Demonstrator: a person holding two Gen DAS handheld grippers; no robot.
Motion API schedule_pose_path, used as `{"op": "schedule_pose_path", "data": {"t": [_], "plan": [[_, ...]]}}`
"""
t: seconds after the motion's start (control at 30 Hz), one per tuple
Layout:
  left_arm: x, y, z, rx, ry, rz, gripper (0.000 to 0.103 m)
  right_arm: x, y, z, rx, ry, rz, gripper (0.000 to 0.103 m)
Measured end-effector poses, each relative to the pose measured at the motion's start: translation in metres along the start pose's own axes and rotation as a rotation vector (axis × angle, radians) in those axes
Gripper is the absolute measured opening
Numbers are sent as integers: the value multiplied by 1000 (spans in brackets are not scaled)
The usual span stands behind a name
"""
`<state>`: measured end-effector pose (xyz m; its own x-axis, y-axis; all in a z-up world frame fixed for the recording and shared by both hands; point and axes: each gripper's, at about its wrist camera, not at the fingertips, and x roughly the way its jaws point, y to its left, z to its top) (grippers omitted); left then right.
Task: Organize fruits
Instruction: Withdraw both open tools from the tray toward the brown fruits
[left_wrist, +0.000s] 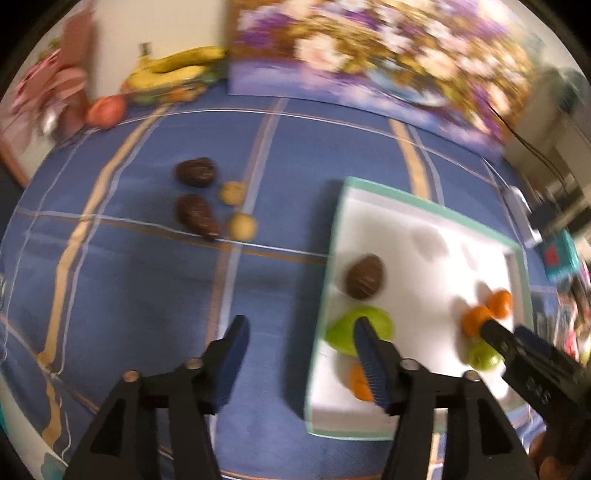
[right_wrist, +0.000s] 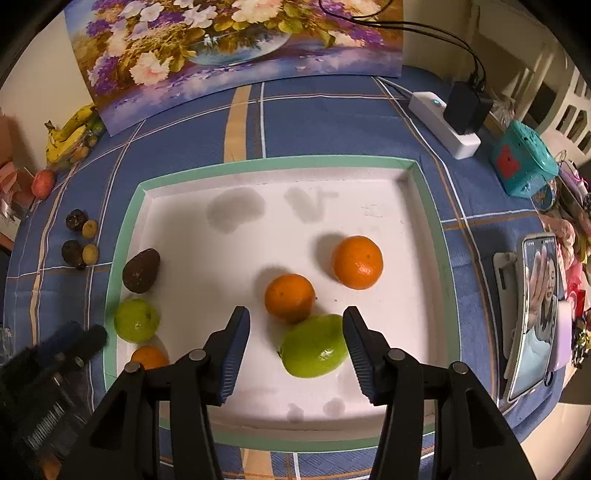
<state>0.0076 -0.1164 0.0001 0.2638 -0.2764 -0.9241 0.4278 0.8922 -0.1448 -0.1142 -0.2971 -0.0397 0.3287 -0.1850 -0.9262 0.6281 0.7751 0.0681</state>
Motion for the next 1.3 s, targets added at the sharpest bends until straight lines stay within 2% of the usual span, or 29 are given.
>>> {"op": "schedule_pose_path", "data": {"t": [0.1,0.17,0.3,0.37,0.53,0.63,0.77,0.93,1.17,1.3], "plan": [[1,20,6,-65,-8,56,82,-3,4,-1,-12,-16,7,63],[4,31,6,-92,-14,91,90,-5,9,-1,-23,-32,12,76],[4,50,10,-147,-31,136,100,-5,20,0,-44,-48,32,79],[3,56,12,-162,-43,154,103,-1,27,1,-54,-43,36,84],[4,68,21,-179,-63,207,103,5,43,2,-65,-46,57,85],[8,73,28,-187,-63,213,103,8,55,5,-76,-58,70,93],[12,84,38,-206,-65,210,103,9,70,10,-92,-86,85,94],[19,104,50,-243,-66,200,103,7,91,18,-125,-177,101,94],[23,128,67,-256,-97,157,103,13,124,25,-183,-215,148,94],[25,137,76,-273,-128,102,103,11,146,24,-232,-252,157,94]]}}
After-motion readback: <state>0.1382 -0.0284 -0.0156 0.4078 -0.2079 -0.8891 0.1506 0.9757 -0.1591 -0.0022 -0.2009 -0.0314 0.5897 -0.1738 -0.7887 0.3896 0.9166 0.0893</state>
